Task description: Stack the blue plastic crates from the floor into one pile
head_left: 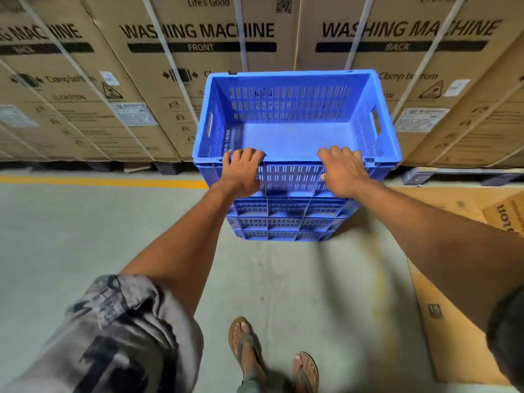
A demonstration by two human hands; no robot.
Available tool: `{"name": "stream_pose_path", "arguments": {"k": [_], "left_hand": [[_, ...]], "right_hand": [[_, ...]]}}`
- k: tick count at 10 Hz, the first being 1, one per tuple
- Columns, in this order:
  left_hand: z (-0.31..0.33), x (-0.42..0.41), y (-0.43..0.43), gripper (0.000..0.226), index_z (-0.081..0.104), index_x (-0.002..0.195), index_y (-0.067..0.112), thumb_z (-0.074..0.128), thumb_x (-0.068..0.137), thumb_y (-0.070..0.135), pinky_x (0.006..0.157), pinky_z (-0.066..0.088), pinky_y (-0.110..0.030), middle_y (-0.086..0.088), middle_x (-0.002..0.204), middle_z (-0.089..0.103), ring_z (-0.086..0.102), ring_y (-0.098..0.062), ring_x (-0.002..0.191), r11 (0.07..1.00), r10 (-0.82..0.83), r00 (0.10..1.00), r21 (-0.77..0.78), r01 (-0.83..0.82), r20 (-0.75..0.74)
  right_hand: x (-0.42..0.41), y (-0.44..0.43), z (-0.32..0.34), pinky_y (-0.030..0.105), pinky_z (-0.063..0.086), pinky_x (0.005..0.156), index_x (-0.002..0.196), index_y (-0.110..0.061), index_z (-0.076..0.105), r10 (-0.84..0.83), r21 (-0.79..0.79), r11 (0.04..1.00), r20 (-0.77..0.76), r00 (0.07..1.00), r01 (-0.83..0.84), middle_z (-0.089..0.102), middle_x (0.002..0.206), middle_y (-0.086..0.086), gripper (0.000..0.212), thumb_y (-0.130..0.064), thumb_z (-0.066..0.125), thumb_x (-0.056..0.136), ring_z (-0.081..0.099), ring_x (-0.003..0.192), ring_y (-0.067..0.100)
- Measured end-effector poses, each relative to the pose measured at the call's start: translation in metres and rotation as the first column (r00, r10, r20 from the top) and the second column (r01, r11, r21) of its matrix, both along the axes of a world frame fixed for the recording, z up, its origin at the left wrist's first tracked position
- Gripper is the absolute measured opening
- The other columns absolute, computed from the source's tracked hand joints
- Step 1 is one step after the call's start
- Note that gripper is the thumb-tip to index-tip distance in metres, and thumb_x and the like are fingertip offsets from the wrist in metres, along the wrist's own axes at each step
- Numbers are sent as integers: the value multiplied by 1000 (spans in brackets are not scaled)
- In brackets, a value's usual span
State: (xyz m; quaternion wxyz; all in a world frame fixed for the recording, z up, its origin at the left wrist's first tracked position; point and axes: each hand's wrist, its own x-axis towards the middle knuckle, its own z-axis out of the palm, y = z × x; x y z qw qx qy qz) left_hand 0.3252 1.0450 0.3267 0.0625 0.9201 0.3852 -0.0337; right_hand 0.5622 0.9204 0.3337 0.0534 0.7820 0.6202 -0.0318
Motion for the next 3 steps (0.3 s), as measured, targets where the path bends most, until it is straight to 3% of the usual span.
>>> {"name": "stream_pose_path", "arguments": {"k": [1, 2, 3], "left_hand": [[25, -13, -9, 79, 23, 153, 27, 68, 89, 36, 119, 12, -54, -1, 159, 24, 21, -29, 146, 985, -23, 999, -174, 19, -26], [71, -45, -44, 75, 24, 155, 24, 63, 92, 27, 120, 18, -49, -1, 160, 27, 23, -26, 148, 1000, -12, 986, -13, 14, 168], [107, -64, -70, 65, 34, 151, 22, 61, 92, 21, 115, 29, -46, -2, 151, 43, 38, -24, 139, 991, 55, 948, 99, -89, 313]], "right_hand": [[-5, -8, 19, 50, 27, 108, 146, -18, 29, -17, -90, 996, -111, 994, 7, 32, 150, 11, 64, -31, 62, 93, 30, 133, 35], [-28, -35, 63, 49, 21, 114, 149, -17, 31, -31, 162, 984, -261, 965, 75, 25, 157, 7, 62, -28, 61, 95, 18, 143, 29], [-53, -55, 102, 48, 31, 108, 138, -17, 47, -20, 344, 925, -384, 923, 163, 41, 147, 7, 47, -29, 60, 95, 30, 137, 29]]}}
